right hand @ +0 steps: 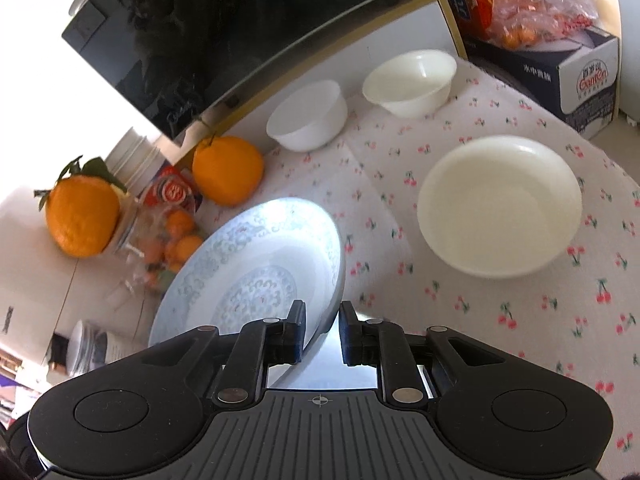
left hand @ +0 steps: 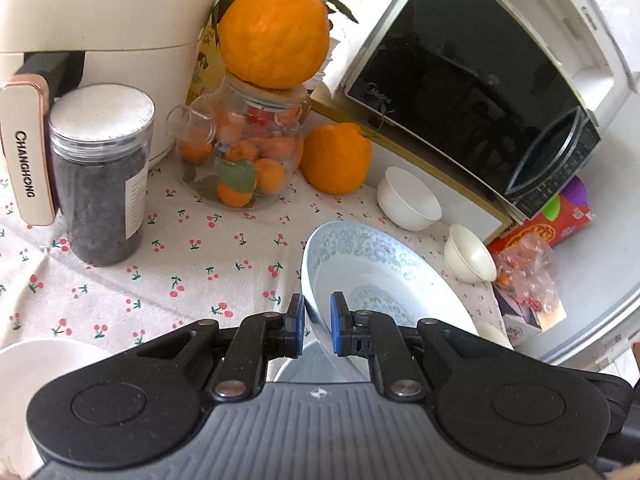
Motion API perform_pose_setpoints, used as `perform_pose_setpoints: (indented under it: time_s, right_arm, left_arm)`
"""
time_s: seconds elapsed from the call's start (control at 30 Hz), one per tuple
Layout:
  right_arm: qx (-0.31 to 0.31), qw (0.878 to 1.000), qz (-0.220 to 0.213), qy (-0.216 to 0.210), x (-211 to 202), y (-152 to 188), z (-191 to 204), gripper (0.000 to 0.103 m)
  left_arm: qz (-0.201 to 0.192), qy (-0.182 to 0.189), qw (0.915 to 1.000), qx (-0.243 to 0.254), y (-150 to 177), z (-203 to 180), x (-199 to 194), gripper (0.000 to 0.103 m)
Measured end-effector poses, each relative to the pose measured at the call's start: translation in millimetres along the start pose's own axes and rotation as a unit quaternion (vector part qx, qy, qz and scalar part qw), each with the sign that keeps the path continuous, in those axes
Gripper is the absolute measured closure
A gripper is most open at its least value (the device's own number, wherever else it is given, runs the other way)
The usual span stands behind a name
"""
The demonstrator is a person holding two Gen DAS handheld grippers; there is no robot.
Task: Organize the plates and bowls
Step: 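Carry the blue-patterned plate over the other blue plate and lower it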
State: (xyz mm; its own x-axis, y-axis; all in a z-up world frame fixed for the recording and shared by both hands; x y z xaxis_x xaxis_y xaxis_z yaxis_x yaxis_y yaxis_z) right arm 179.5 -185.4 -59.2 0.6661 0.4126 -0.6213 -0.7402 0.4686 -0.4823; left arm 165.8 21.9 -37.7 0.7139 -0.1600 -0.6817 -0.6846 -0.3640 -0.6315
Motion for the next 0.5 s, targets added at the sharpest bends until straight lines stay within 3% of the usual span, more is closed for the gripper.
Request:
perform_pose_setpoints:
  time_s: [0.5]
  right_arm:
    - [-0.032,0.999,0.037,0.011,-32.1,32.6,-9.8,0.084]
  left_arm:
    - [0.031,0.013,0.9993,0.013,31.3,4.9,-13.8,0.092]
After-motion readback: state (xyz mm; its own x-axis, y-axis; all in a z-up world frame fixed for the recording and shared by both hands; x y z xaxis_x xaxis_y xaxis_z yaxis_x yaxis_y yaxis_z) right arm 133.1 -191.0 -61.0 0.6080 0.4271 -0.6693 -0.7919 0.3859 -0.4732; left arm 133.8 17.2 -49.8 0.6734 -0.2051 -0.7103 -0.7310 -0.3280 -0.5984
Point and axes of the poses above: each gripper's, at about its wrist camera, not at the fingertips, and x roughly the way its jaws point, z to its left, y to its underside, the point moved 4 cm from there along x, roughly the way its jaws point, and after that the axes turned 7 degrees about -y, right-handed, at the moved point
